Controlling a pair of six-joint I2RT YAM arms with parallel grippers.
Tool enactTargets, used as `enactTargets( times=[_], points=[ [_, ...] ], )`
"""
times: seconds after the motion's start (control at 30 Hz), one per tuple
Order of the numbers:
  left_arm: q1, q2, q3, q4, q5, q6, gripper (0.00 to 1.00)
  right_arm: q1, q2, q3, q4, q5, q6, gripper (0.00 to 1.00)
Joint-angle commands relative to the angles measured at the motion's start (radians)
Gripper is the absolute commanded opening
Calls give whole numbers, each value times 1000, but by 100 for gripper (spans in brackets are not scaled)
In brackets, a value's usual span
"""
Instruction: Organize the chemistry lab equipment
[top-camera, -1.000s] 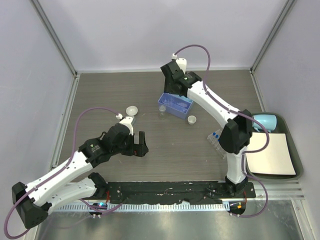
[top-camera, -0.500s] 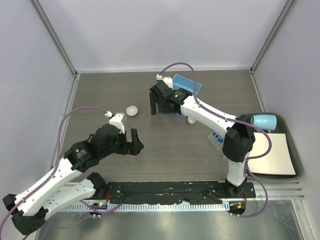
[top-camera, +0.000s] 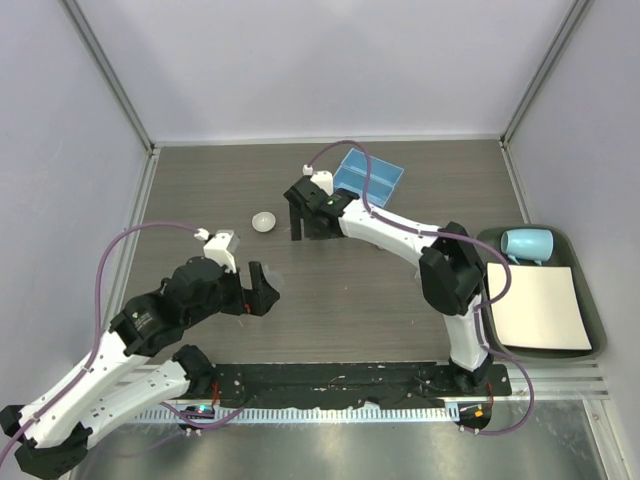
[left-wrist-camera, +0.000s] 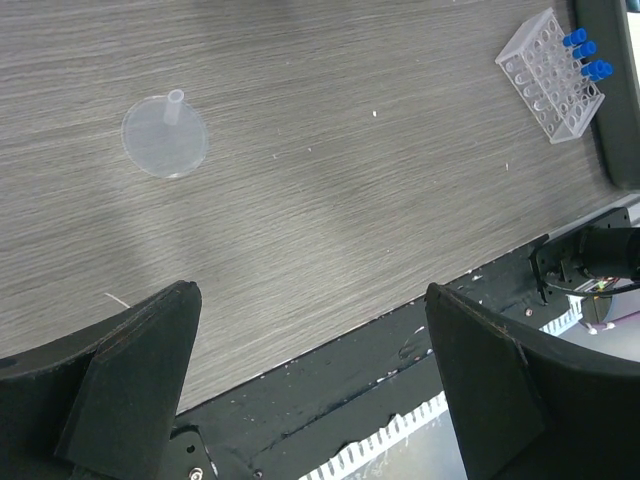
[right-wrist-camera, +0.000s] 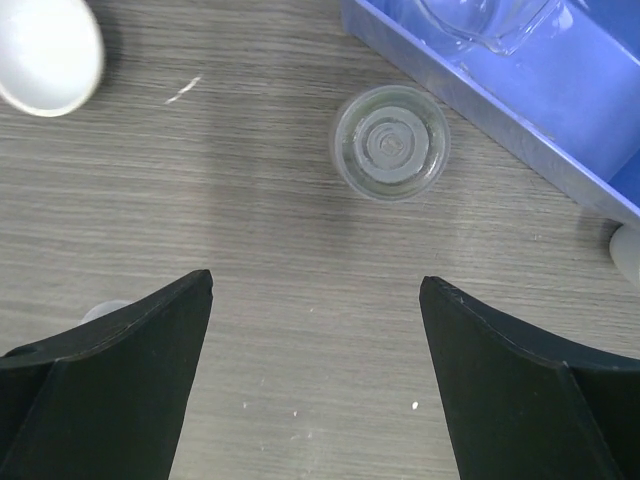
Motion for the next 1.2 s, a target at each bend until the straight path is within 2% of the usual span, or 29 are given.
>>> enactTargets(
  times=[0.0, 0.43, 0.83, 1.17],
  points=[
    [4, -18, 17, -2, 13, -6, 100, -4, 29, 50, 23, 68, 88, 91],
    [5, -21, -3, 20, 72, 15, 100, -58, 155, 136, 8, 111, 203, 91],
    [4, -17, 3, 32, 106, 41, 100, -86, 229, 208, -23, 128, 239, 91],
    [5, -17, 3, 35, 112, 53, 100, -90, 261, 226, -23, 107, 243, 82]
  ],
)
